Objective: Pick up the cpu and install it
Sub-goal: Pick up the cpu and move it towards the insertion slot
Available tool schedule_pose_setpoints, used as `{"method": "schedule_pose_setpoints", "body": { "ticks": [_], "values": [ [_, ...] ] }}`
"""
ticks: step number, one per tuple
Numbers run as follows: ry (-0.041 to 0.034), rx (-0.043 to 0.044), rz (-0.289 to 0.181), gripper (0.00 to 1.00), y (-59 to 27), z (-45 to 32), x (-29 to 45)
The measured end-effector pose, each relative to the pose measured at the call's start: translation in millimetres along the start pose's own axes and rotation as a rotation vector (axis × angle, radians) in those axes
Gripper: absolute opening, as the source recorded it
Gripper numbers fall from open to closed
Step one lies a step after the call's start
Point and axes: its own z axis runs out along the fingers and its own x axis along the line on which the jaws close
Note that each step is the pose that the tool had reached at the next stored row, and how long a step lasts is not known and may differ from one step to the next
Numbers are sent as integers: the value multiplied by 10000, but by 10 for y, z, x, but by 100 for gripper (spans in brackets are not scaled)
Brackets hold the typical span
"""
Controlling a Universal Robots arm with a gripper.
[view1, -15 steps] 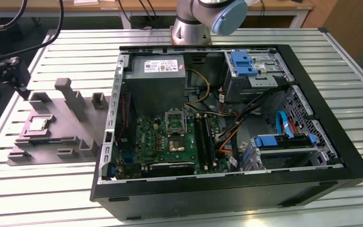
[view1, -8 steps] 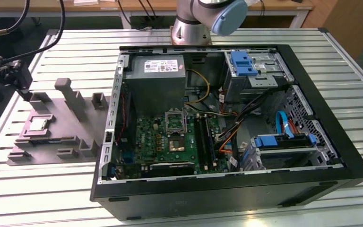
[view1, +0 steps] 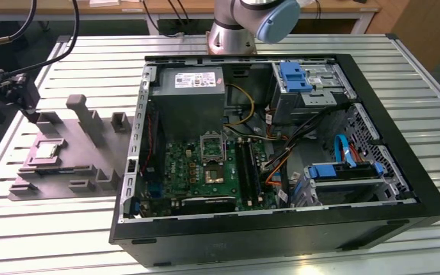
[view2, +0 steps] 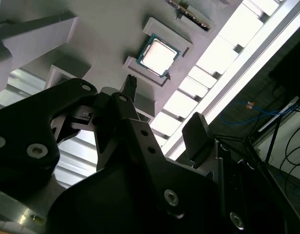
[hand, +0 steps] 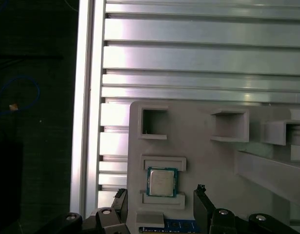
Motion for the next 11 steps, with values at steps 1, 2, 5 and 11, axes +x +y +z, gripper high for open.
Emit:
{"method": "schedule_pose_setpoints", "body": {
  "ticks": [1,2,5,11],
  "values": [
    [0,0,0,65,0,0,0],
    [0,0,0,65,0,0,0],
    [0,0,0,65,0,0,0],
    [-2,-1,-9,65,-1,19,0]
  ]
}}
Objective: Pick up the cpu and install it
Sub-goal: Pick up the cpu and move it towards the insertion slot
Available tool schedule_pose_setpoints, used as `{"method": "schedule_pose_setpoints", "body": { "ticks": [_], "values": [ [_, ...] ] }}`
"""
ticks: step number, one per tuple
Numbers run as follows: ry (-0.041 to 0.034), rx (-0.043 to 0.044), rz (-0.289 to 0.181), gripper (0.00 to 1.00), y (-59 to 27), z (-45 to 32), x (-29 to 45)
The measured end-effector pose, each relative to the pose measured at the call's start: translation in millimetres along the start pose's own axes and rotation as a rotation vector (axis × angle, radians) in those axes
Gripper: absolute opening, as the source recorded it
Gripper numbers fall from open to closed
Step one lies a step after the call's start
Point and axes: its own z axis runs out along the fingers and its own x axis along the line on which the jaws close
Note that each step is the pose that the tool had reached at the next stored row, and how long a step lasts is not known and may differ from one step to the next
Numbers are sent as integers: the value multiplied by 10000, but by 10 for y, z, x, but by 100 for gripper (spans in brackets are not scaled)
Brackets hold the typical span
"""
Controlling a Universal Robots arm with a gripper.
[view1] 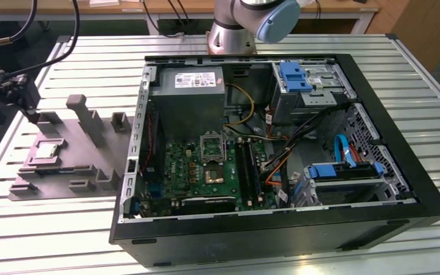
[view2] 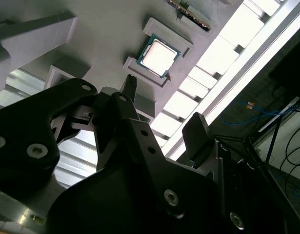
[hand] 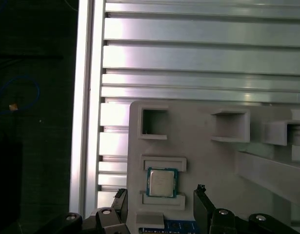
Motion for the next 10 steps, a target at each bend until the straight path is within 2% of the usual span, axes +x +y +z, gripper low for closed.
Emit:
{"method": "schedule_pose_setpoints", "body": {
  "ticks": [10],
  "values": [
    [5,0,-94,65,-4,98,0]
  ]
}}
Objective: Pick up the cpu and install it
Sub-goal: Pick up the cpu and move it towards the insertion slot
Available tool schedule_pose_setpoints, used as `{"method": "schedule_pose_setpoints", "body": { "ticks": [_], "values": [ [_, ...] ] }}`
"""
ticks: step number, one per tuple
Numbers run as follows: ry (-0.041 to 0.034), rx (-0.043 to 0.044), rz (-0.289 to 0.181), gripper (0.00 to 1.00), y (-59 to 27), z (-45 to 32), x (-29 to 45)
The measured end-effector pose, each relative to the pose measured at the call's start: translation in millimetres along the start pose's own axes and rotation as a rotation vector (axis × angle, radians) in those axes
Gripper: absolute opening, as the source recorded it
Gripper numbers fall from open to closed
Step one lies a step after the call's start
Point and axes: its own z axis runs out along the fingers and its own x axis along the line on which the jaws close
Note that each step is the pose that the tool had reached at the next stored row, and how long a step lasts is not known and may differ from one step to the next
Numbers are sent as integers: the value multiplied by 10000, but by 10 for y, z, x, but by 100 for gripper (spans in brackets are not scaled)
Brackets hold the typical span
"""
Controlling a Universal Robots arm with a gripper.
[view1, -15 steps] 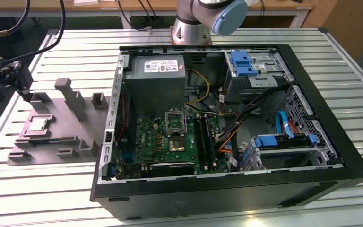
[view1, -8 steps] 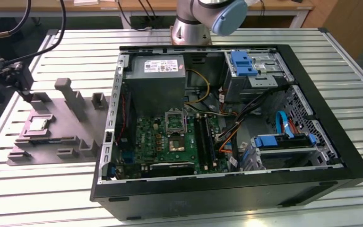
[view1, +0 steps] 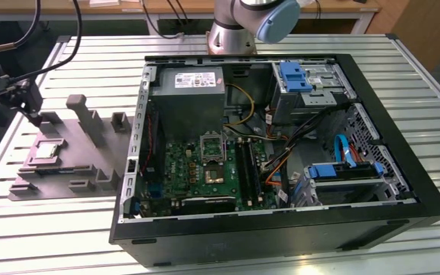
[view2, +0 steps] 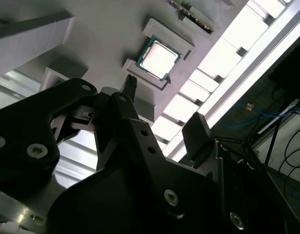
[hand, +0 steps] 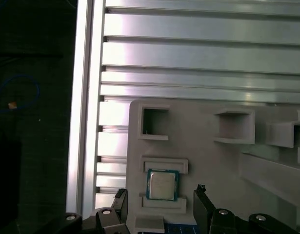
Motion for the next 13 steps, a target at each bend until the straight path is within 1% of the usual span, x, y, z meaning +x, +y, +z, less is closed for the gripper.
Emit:
{"method": "schedule_pose_setpoints", "body": {
  "ticks": [6,10,13],
  "values": [
    [0,1,14,65,-18,103,-7],
    [1,0,18,65,-27,176,-38],
    [0,1,24,65,-31,215,-41]
  ]
}}
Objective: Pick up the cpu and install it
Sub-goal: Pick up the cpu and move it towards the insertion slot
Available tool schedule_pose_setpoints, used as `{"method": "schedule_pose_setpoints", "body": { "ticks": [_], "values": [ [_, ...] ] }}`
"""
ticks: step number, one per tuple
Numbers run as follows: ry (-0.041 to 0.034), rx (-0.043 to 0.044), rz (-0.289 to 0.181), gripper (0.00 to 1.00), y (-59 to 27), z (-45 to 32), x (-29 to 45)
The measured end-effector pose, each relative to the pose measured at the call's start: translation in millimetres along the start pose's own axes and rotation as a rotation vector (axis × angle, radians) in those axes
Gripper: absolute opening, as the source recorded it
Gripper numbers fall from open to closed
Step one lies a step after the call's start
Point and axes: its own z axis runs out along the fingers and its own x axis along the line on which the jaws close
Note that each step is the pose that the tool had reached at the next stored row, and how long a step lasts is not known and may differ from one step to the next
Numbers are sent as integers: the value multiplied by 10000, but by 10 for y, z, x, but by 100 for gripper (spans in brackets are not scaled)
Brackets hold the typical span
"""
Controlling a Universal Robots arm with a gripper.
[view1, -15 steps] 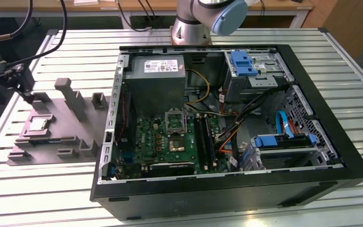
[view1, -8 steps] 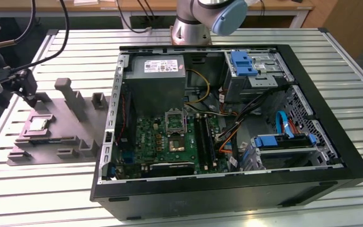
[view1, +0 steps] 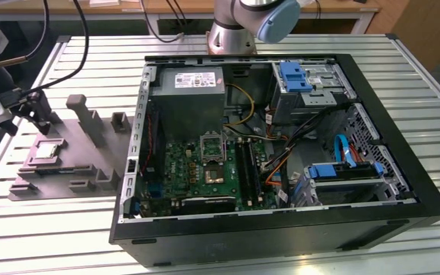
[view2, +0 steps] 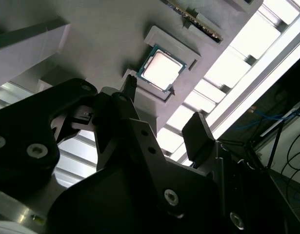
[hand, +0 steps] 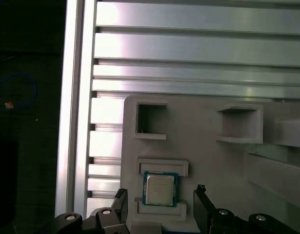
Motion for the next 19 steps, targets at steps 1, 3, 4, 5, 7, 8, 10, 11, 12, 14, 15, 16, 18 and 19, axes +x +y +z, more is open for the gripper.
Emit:
{"method": "schedule_pose_setpoints", "body": {
  "ticks": [1,3,4,5,7,8,10,11,12,14,15,16,18,19],
  "values": [
    [2,1,0,65,-1,1,0],
    [0,0,0,65,-1,3,0],
    [0,0,0,65,-1,4,-1],
    [0,0,0,65,-1,4,0],
    [0,0,-1,65,-1,4,-1],
    [0,0,-1,65,-1,4,-1],
    [-1,-1,-1,65,-2,8,0],
    [-2,-1,-1,65,-4,11,0],
    [-1,-1,4,65,-7,14,-1],
    [-3,-1,43,65,-13,25,0],
    [-2,0,54,65,-16,32,0],
    [-3,-1,57,65,-19,45,-1],
    [-4,-1,59,65,-22,80,-1],
    [-3,0,59,65,-23,99,-1]
  ]
}}
